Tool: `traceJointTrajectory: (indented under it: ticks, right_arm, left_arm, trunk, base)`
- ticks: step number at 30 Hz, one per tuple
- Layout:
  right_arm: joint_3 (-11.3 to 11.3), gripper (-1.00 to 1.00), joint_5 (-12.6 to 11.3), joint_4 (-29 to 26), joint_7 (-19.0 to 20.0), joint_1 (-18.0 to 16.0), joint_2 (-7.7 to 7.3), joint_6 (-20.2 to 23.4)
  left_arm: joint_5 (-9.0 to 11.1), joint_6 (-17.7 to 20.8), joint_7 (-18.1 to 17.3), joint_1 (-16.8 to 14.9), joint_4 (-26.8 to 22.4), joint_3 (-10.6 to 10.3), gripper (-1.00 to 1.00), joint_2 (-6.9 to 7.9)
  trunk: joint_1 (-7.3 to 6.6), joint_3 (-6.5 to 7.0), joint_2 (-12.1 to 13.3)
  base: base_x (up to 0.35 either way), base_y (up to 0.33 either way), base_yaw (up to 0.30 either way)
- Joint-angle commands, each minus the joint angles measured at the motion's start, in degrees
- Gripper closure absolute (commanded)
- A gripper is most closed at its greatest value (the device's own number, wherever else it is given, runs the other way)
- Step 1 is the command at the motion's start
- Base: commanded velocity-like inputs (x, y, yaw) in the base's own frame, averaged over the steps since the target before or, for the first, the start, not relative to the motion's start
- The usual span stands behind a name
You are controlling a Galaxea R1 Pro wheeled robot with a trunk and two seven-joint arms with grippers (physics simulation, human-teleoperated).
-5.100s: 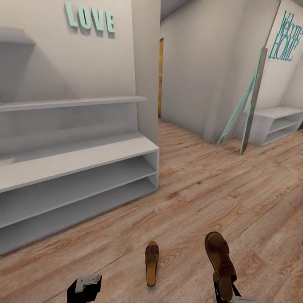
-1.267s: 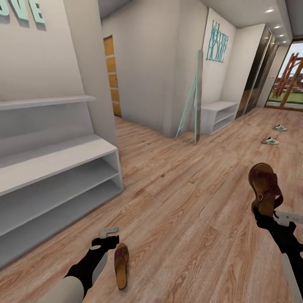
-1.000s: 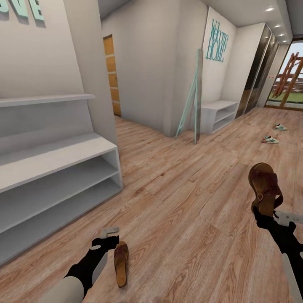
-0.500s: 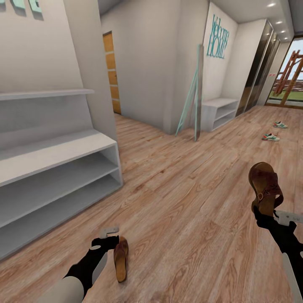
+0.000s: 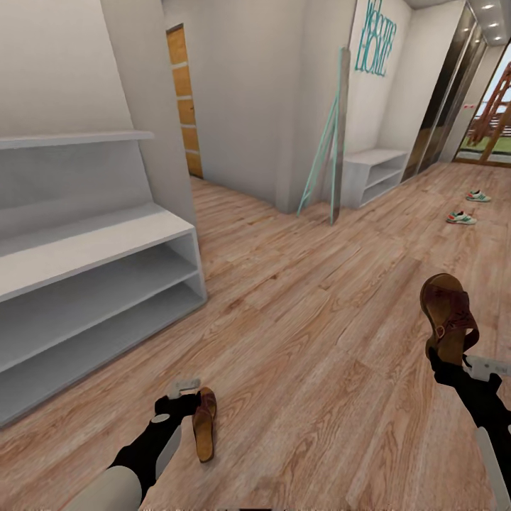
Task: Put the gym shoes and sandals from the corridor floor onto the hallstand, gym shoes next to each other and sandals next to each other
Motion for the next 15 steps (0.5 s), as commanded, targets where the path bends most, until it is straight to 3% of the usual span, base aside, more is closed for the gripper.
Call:
traceJointTrajectory:
  ticks: [1, 11, 13, 15]
  right_arm:
    - [-0.1, 1.0, -0.5, -0.1, 0.3, 0.0, 0.01, 0.4]
    - [-0.1, 1.0, -0.5, -0.5, 0.3, 0.0, 0.01, 0.5]
    - [-0.1, 1.0, -0.5, -0.5, 0.3, 0.0, 0.01, 0.5]
    - [-0.1, 1.0, -0.5, -0.5, 0.3, 0.0, 0.01, 0.5]
  left_arm:
    - [0.2, -0.2, 0.1, 0.0, -0.1, 0.1, -1.0, -0.04]
    - [0.2, -2.2, 0.1, -0.1, -0.2, 0.2, -1.0, -0.13]
    - [0.7, -5.6, 0.0, 0.0, -0.2, 0.3, -1.0, -0.97]
    - [0.8, -6.1, 0.0, 0.0, -0.2, 0.3, -1.0, -1.73]
  trunk:
    - [0.01, -0.29, 0.0]
    - [0.27, -3.23, -0.2]
    - [0.32, -3.85, -0.2]
    - [0.37, -4.48, -0.2]
  base:
    - [0.0, 0.0, 0.025]
    - [0.0, 0.0, 0.02]
    - [0.0, 0.0, 0.0]
    - [0.0, 0.0, 0.0]
